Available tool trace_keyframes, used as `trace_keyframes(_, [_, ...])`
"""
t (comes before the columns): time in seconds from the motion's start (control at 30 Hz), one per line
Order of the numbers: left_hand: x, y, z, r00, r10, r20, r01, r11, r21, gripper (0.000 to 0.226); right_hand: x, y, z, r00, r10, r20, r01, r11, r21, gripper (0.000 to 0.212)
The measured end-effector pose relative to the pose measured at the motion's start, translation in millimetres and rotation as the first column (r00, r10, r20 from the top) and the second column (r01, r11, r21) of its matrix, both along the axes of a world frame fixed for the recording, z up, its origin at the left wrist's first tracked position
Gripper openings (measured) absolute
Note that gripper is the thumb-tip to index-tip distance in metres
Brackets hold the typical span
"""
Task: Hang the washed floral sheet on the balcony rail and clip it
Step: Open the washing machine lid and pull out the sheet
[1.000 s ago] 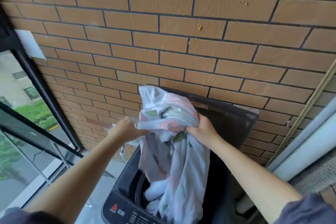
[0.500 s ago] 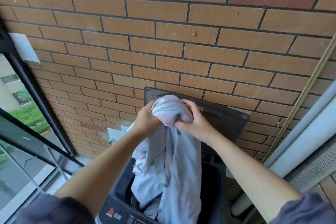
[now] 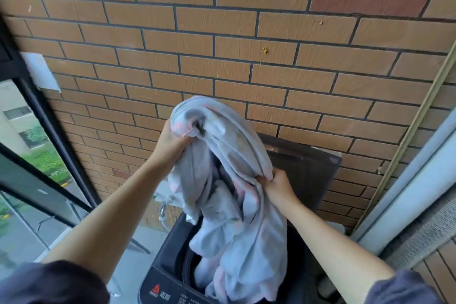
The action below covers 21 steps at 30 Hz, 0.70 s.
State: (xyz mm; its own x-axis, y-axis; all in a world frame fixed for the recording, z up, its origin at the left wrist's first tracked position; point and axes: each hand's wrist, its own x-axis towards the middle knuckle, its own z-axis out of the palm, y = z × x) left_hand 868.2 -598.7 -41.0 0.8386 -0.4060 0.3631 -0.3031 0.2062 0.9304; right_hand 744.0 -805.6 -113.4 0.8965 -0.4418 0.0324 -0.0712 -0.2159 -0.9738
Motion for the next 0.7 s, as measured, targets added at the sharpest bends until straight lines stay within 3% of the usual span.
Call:
trace_keyframes(0.07, [13.6, 18.3, -21.6, 0.994, 0.045, 0.099, -0.066, 0.974, 0.215, 0.032, 1.8, -3.7, 20.6, 0.998, -0.016, 0.066, 0.017, 1.000, -0.018, 0.013])
trace_keyframes(0.2, [16.1, 30.4, -40.4, 0.975, 0.003, 0.222, -0.142, 0.779, 0.611, 0.103, 14.9, -8.2, 61.1, 0.986, 0.036, 0.163, -0.011, 0.989, -0.150, 0.008])
trace_keyframes(0.23, [10.6, 28.2, -36.5, 0.963, -0.046, 0.267, -0.143, 0.750, 0.645, 0.114, 19.7, -8.3, 67.4, 0.983, 0.059, 0.172, -0.025, 0.981, -0.191, 0.007])
trace_keyframes(0.3, [0.6, 17.5, -21.8, 0.895, -0.190, 0.404, -0.129, 0.757, 0.641, 0.121, 26.4, -4.7, 77.1, 0.976, 0.137, 0.171, -0.085, 0.956, -0.280, 0.029])
trace_keyframes(0.37, [-2.8, 2.2, -9.5, 0.797, -0.297, 0.526, -0.112, 0.783, 0.612, 0.116, 29.3, 4.9, 83.6, 0.959, 0.218, 0.178, -0.149, 0.930, -0.335, 0.051])
trace_keyframes(0.4, [-3.8, -6.1, -6.4, 0.784, -0.324, 0.530, -0.081, 0.792, 0.605, 0.109, 30.4, 10.0, 85.1, 0.952, 0.240, 0.187, -0.167, 0.926, -0.337, 0.050])
trace_keyframes(0.47, [-7.2, -20.5, -3.6, 0.848, -0.272, 0.455, -0.075, 0.788, 0.611, 0.089, 33.6, 15.9, 89.7, 0.951, 0.229, 0.206, -0.159, 0.939, -0.306, 0.031])
trace_keyframes(0.53, [-8.5, -32.3, -4.2, 0.904, -0.087, 0.418, -0.204, 0.772, 0.602, 0.064, 34.7, 15.8, 93.1, 0.951, 0.195, 0.238, -0.126, 0.953, -0.276, 0.024])
trace_keyframes(0.63, [-11.1, -42.6, -5.5, 0.972, 0.104, 0.212, -0.180, 0.906, 0.382, 0.028, 24.6, 8.4, 82.4, 0.951, 0.175, 0.256, -0.133, 0.976, -0.173, 0.041])
trace_keyframes(0.7, [-9.7, -46.1, 8.4, 0.987, 0.139, 0.087, -0.157, 0.953, 0.260, 0.009, 11.4, 1.1, 59.9, 0.940, 0.253, 0.227, -0.238, 0.967, -0.094, 0.071])
